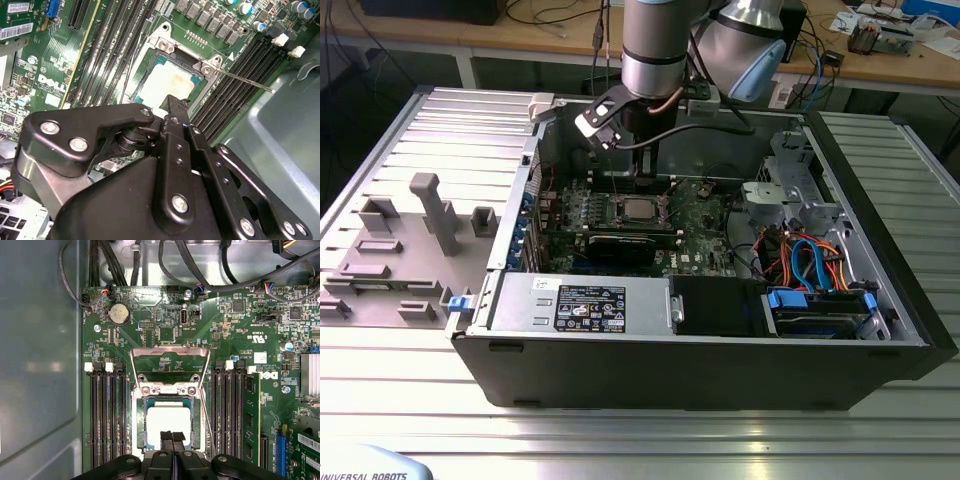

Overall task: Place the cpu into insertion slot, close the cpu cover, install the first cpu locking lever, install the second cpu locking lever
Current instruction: 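Close the cpu cover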

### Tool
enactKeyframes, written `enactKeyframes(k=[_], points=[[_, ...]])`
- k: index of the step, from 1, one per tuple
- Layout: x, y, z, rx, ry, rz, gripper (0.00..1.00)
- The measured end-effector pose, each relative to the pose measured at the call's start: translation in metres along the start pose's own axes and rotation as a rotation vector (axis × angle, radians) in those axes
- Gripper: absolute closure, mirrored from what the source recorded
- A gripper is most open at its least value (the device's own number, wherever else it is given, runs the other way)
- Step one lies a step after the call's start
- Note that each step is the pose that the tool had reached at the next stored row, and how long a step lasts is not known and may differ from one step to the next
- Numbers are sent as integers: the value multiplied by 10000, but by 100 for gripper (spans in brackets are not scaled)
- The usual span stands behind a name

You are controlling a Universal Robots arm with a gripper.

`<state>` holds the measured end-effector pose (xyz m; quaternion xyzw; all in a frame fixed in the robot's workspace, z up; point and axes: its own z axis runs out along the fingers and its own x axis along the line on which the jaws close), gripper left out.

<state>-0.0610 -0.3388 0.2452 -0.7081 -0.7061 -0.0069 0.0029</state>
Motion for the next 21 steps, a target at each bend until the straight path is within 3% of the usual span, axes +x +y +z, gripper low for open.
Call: enactKeyframes(k=[10, 16, 21], points=[[0, 1, -15, 0, 0, -1, 89], [0, 38, -15, -1, 1, 1, 89], [1, 38, -60, 0, 0, 0, 89]])
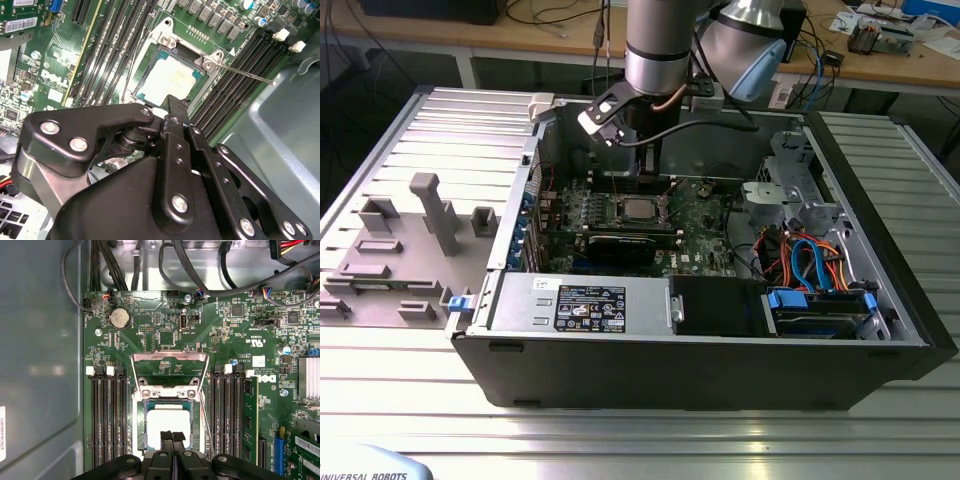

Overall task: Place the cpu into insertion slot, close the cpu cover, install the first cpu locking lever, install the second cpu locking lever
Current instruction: 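Close the cpu cover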

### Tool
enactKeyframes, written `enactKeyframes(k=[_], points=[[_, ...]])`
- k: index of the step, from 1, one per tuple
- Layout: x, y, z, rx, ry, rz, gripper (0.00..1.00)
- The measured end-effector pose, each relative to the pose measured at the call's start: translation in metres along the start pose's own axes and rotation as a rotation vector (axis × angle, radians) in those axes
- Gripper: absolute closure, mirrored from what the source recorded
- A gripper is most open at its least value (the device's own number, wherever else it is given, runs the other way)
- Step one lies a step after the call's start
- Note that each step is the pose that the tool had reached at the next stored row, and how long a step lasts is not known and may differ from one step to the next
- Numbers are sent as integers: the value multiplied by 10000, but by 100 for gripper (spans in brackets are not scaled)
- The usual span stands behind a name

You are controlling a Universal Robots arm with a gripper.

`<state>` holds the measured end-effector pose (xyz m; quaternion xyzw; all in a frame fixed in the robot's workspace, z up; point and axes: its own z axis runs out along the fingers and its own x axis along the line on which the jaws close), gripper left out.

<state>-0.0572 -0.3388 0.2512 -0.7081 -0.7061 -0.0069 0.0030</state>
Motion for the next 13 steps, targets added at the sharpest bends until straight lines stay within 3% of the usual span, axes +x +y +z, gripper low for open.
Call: enactKeyframes(k=[13], points=[[3, 1, -225, 0, 0, 0, 89]])
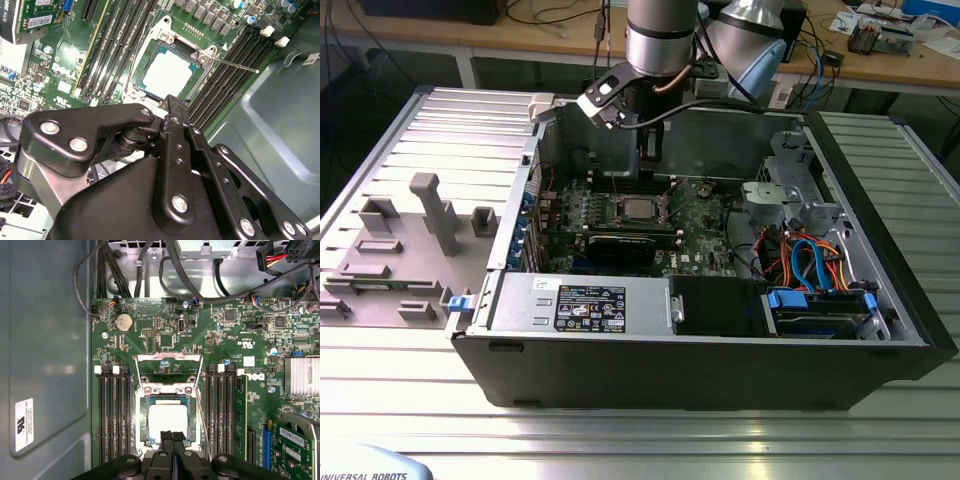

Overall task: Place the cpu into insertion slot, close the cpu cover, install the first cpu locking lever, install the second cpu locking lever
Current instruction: 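Close the cpu cover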

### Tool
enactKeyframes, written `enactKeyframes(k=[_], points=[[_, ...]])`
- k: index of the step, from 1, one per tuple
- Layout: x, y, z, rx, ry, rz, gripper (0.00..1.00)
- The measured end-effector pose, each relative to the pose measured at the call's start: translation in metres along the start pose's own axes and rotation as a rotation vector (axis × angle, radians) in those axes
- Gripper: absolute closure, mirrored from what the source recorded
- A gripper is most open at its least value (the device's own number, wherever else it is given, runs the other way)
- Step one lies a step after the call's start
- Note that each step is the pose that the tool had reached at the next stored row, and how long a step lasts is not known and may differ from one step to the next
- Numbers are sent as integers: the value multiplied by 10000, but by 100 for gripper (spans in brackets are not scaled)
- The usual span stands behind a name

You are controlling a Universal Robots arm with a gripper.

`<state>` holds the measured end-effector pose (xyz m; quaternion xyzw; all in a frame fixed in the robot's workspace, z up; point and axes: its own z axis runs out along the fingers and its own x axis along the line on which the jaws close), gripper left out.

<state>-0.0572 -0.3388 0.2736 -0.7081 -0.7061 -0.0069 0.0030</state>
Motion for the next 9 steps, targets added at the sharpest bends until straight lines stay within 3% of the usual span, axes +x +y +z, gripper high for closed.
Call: enactKeyframes(k=[9], points=[[1, 1, -71, -2, 3, 0, 89]])
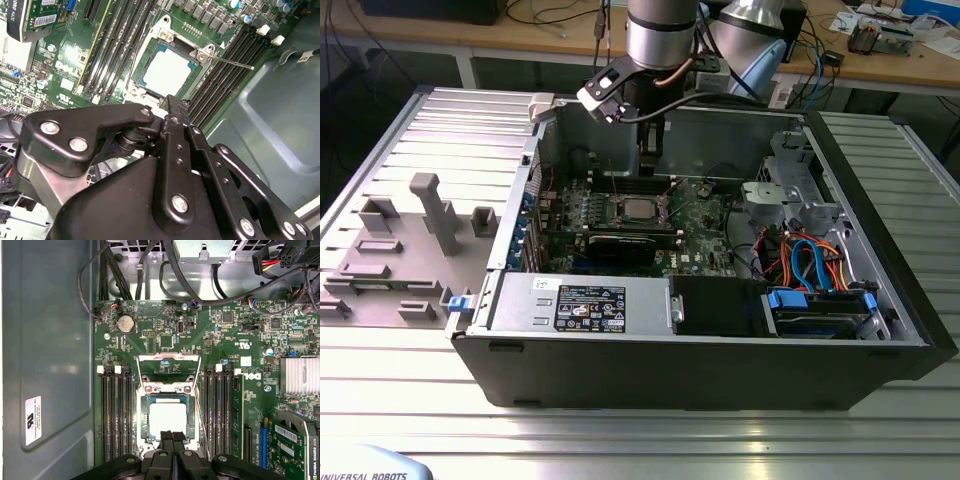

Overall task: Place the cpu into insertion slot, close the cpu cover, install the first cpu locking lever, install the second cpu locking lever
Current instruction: 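Close the cpu cover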

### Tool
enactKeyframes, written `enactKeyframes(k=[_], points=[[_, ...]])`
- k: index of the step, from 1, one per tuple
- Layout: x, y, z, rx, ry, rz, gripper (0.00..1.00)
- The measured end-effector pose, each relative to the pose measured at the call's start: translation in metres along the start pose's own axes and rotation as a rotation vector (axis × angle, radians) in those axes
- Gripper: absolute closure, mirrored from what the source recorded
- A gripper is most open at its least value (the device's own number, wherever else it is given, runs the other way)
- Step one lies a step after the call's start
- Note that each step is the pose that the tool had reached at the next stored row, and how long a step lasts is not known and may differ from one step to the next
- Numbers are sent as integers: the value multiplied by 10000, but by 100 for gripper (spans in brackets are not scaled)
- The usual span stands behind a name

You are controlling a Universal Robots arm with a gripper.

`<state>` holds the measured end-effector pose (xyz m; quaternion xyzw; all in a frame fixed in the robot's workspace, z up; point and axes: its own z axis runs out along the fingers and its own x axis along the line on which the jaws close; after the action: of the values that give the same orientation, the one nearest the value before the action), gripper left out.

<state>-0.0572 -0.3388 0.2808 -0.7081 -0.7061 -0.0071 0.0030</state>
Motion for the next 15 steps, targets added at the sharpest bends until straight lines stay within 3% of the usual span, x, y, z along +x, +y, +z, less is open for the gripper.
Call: enactKeyframes(k=[11, 15], points=[[0, 0, -4, 1, -3, 0, 89], [0, 31, -5, 3, -4, 0, 89]])
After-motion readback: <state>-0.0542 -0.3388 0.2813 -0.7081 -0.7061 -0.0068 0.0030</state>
